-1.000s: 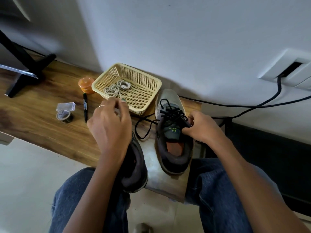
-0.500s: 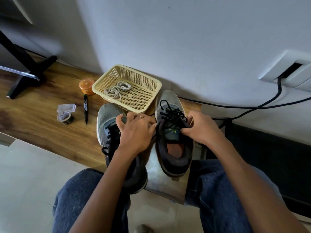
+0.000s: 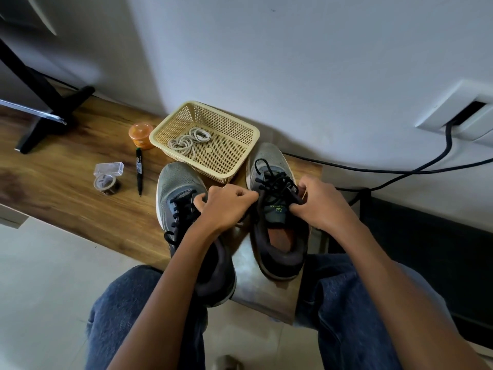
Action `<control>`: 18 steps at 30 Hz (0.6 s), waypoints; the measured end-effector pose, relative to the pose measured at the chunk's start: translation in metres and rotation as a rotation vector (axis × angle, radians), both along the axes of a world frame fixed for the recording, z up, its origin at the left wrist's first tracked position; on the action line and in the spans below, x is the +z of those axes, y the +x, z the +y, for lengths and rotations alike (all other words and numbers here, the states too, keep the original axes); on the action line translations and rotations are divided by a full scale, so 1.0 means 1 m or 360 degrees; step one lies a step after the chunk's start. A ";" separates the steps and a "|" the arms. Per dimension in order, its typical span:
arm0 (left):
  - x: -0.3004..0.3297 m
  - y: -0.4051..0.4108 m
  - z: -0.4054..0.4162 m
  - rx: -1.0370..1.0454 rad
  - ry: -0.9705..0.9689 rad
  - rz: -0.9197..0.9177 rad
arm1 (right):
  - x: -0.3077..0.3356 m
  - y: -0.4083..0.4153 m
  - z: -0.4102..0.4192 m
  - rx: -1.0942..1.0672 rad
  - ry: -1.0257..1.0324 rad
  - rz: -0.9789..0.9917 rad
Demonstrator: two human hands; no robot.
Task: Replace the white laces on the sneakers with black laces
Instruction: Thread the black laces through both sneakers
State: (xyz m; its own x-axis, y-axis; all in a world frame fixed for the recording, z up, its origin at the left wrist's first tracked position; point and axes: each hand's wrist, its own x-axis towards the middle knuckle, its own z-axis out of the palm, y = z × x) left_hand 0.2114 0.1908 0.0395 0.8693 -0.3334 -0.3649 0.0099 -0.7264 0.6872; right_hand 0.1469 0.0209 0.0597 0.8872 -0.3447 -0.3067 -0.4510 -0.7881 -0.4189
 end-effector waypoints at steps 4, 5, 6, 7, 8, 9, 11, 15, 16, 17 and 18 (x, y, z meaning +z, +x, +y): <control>0.011 -0.001 0.000 0.0406 -0.0686 0.0391 | 0.002 0.000 0.001 0.0012 -0.0008 0.0000; 0.014 -0.002 -0.001 0.0501 -0.0888 0.0435 | 0.002 0.000 0.000 0.0013 -0.0012 0.0000; 0.017 -0.002 -0.001 0.0551 -0.1040 0.0377 | 0.002 0.000 0.000 0.0011 -0.0015 0.0001; 0.022 -0.002 -0.001 0.0582 -0.1119 0.0246 | 0.001 0.000 0.000 0.0008 -0.0016 0.0006; 0.026 -0.002 0.000 0.0605 -0.1197 0.0096 | -0.001 0.000 -0.001 0.0004 -0.0013 0.0003; 0.029 -0.003 0.001 0.0599 -0.1288 -0.0011 | -0.002 0.000 0.000 -0.0004 0.0001 -0.0028; 0.032 -0.004 0.000 0.0541 -0.1468 -0.0090 | 0.000 0.001 0.004 -0.0035 0.0053 -0.0271; 0.032 -0.011 -0.007 0.0326 -0.1705 0.0148 | 0.018 0.002 0.020 -0.0057 0.0427 -0.1073; 0.032 -0.012 -0.009 0.0271 -0.1753 0.0216 | 0.023 0.002 0.025 -0.0080 0.0658 -0.1061; 0.031 -0.013 -0.011 0.0233 -0.1792 0.0286 | 0.027 0.001 0.029 -0.0089 0.0916 -0.0967; 0.031 -0.014 -0.013 0.0206 -0.1820 0.0340 | 0.028 0.000 0.032 -0.0059 0.1127 -0.0849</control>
State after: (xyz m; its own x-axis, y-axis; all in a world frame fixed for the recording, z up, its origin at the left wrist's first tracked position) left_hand 0.1970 0.1783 0.0703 0.8781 -0.4755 -0.0526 0.2330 0.3291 0.9151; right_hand 0.1471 0.0533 0.0879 0.9650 -0.2621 -0.0078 -0.0765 -0.2531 -0.9644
